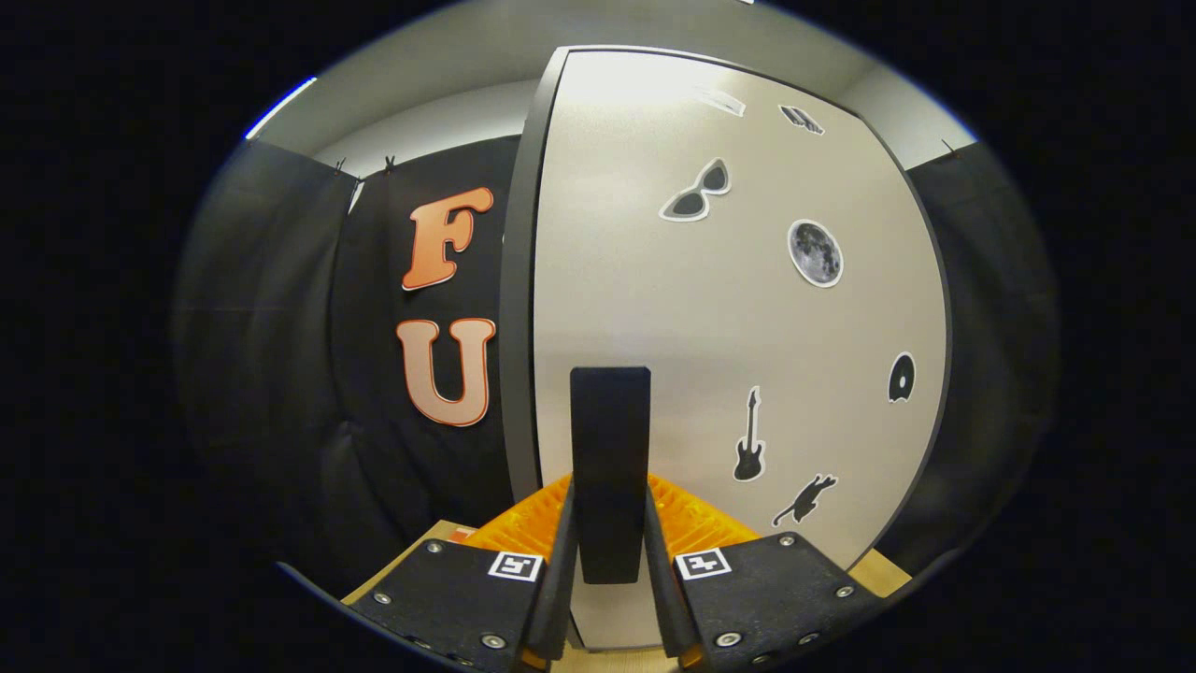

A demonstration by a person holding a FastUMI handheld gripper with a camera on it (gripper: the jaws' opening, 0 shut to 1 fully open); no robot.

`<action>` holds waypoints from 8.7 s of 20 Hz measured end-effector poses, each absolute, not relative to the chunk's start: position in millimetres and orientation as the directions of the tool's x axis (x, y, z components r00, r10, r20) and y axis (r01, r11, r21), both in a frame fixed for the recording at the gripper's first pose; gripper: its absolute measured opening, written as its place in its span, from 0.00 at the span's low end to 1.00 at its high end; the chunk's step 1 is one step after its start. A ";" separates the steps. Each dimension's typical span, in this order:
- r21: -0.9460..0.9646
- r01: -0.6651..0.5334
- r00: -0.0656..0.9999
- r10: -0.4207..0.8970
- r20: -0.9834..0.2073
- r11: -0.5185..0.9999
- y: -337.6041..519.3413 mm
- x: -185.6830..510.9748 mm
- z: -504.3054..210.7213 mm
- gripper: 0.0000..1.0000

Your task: Open the shoe cabinet door, grab the shoes and put them into the shoe cabinet, then close the shoe cabinet door.

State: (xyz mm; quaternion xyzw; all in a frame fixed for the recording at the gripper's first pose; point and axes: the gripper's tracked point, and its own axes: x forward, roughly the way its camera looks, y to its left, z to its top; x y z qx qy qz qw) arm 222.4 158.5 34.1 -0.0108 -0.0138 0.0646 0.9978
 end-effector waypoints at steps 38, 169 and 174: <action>-0.004 -0.036 0.999 0.036 -0.022 0.999 38.4 87.0 28.8 0.28; 0.022 -0.126 0.817 0.117 -0.565 0.992 47.2 156.9 -274.9 0.07; -0.011 -0.149 0.851 0.122 -0.510 0.989 50.7 182.2 -212.9 0.07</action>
